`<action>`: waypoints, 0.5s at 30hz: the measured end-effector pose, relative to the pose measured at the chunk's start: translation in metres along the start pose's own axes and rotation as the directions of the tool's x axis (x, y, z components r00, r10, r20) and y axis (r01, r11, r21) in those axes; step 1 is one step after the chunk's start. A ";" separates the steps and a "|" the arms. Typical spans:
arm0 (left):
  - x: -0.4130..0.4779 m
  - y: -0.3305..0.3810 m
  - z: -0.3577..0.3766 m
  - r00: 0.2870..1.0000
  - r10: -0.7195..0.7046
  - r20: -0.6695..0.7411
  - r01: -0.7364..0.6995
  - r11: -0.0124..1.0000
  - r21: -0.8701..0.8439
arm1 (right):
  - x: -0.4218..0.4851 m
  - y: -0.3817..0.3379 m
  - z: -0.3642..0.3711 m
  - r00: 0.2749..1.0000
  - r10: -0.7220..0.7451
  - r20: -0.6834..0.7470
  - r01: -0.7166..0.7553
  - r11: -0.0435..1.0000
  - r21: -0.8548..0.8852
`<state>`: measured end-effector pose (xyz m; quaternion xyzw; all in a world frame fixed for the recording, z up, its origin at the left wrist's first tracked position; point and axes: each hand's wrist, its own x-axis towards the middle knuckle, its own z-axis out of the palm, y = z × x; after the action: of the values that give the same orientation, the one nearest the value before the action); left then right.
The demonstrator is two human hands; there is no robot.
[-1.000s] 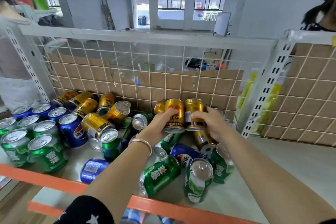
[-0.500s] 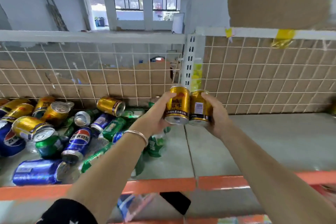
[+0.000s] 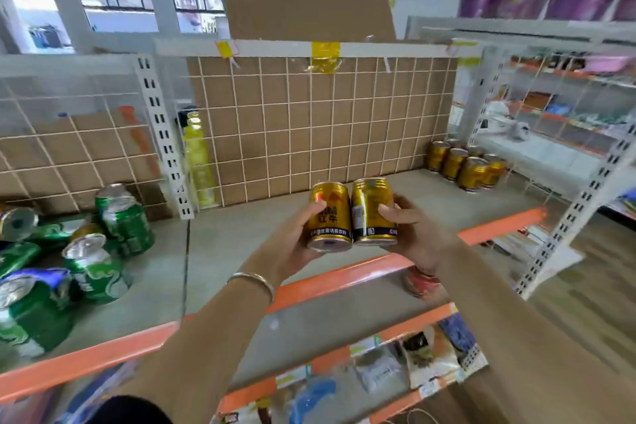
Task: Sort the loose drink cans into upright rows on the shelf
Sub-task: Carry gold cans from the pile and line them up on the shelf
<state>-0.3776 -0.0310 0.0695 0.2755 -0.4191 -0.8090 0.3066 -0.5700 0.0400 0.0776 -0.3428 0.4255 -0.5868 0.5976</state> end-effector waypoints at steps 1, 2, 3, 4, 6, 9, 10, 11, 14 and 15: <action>0.007 -0.008 0.011 1.000 -0.003 0.024 0.003 1.000 0.004 | -0.007 -0.003 -0.013 1.000 0.001 -0.014 -0.001 1.000 0.000; 0.014 -0.015 0.021 0.999 -0.009 0.043 0.009 1.000 0.004 | -0.014 -0.007 -0.022 1.000 0.003 -0.031 -0.004 1.000 -0.012; 0.022 -0.022 0.032 0.998 -0.010 0.059 0.010 1.000 0.000 | -0.019 -0.010 -0.031 0.998 0.008 -0.055 -0.011 0.999 -0.047; 0.030 -0.027 0.043 0.997 -0.011 0.075 0.012 1.000 -0.010 | -0.023 -0.011 -0.040 0.996 0.008 -0.089 -0.017 0.995 -0.096; 0.048 -0.036 0.063 0.993 -0.017 0.115 0.023 0.998 -0.055 | -0.024 -0.008 -0.058 0.987 -0.003 -0.162 -0.024 0.986 -0.165; 0.079 -0.043 0.091 0.963 -0.066 0.260 0.101 0.987 -0.123 | -0.019 -0.006 -0.089 0.981 0.023 -0.193 -0.028 0.999 -0.022; 0.091 -0.045 0.099 0.943 -0.077 0.324 0.124 0.984 -0.130 | -0.016 -0.009 -0.100 0.985 0.038 -0.167 -0.030 0.999 0.045; 0.104 -0.047 0.107 0.927 -0.072 0.368 0.126 0.984 -0.125 | -0.011 -0.014 -0.112 0.988 0.047 -0.148 -0.033 0.995 0.099; 0.144 -0.050 0.125 0.905 -0.020 0.425 0.103 0.980 -0.173 | 0.004 -0.034 -0.145 0.979 0.087 -0.181 -0.061 0.987 0.149; 0.156 -0.050 0.129 0.905 -0.004 0.426 0.103 0.973 -0.209 | 0.009 -0.040 -0.155 0.976 0.090 -0.197 -0.064 0.989 0.133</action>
<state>-0.5849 -0.0556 0.0616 0.0686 -0.3729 -0.8999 0.2155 -0.7279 0.0421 0.0511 -0.2263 0.4593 -0.6205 0.5940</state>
